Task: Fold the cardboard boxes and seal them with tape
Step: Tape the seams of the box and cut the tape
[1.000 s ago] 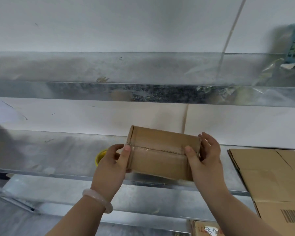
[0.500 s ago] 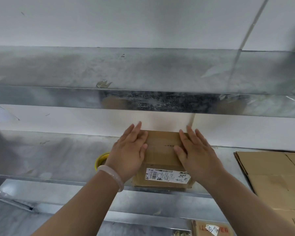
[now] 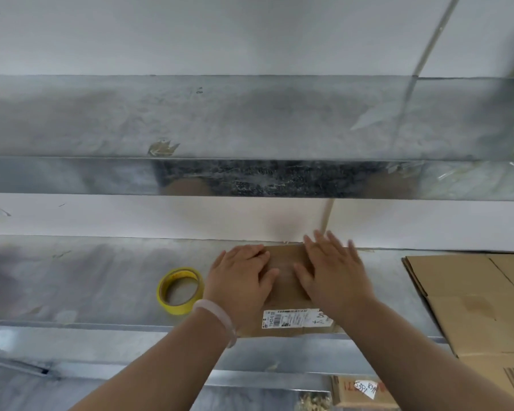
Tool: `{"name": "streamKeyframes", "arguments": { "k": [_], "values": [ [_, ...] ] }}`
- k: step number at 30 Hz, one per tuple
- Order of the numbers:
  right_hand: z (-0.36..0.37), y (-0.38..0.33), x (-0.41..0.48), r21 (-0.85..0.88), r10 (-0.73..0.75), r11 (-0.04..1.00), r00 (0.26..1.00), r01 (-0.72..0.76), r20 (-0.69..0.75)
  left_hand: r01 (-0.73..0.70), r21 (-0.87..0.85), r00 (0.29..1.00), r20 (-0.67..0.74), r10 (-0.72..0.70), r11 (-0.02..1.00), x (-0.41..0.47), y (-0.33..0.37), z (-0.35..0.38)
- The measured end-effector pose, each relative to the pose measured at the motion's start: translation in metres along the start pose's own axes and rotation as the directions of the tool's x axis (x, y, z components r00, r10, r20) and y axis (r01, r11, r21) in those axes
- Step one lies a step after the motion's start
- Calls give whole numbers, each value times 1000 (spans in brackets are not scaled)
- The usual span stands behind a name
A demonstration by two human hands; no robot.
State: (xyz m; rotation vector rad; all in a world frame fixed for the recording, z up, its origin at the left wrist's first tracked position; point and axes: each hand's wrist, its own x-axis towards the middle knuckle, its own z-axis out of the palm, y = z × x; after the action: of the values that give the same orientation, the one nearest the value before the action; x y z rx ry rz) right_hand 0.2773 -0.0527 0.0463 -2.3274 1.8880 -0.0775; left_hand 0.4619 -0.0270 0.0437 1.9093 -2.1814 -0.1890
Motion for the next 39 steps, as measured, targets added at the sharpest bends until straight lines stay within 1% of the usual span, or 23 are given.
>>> {"name": "streamKeyframes", "arguments": {
  "k": [1,2,3,4,6,8,13,18,20,21,24,25,26,30,32,33,34,35,37,39],
  "values": [
    [-2,0,-1,41,123,991,992,-124,31,39,-29,999,-26,-40,999,0,5,1],
    [-2,1,-3,102,214,970,973,-222,84,82,-52,996,-35,-84,995,0,9,3],
    [-2,1,-5,184,263,940,954,-286,140,132,-68,991,-27,-134,989,0,12,7],
    [-1,0,-7,260,280,913,946,-315,164,181,-85,983,-7,-182,980,-1,14,10],
    [-2,-1,-9,355,286,881,949,-314,130,259,-149,966,58,-253,954,1,15,14],
    [-2,0,-10,427,296,851,951,-306,92,294,-253,955,106,-275,922,4,12,15],
    [-1,7,-8,569,341,743,931,-352,130,296,-398,952,51,-302,868,5,9,17],
    [-2,17,-4,678,294,649,936,-346,196,282,-542,951,52,-304,792,5,1,17],
    [-3,21,-5,728,266,590,935,-349,234,309,-621,939,77,-336,720,4,-2,17],
    [-4,24,-7,752,240,557,936,-351,259,329,-674,928,100,-359,661,4,-3,18],
    [1,32,-10,825,189,409,921,-390,341,390,-821,891,221,-398,417,2,-3,18],
    [4,34,-9,837,188,364,912,-409,364,395,-845,884,242,-400,361,3,-3,19],
    [7,36,-8,843,191,327,904,-426,383,402,-853,878,255,-405,334,4,-3,20],
    [14,39,-2,874,194,155,882,-461,430,423,-861,859,282,-428,283,5,-4,21],
    [16,42,-2,874,165,74,871,-480,463,418,-886,852,306,-425,199,5,-3,18],
    [17,43,-2,870,142,57,867,-489,478,422,-895,843,330,-426,142,5,-3,17],
    [17,44,-2,865,125,65,864,-497,487,428,-897,835,348,-427,107,5,-4,18],
    [17,44,-2,862,115,94,866,-497,487,433,-894,834,349,-428,115,5,-3,17],
    [14,39,-5,864,118,210,889,-457,442,433,-868,850,303,-430,243,5,-2,19],
    [9,32,-9,857,141,370,933,-360,331,394,-838,877,221,-426,378,3,0,20]
  ]
}}
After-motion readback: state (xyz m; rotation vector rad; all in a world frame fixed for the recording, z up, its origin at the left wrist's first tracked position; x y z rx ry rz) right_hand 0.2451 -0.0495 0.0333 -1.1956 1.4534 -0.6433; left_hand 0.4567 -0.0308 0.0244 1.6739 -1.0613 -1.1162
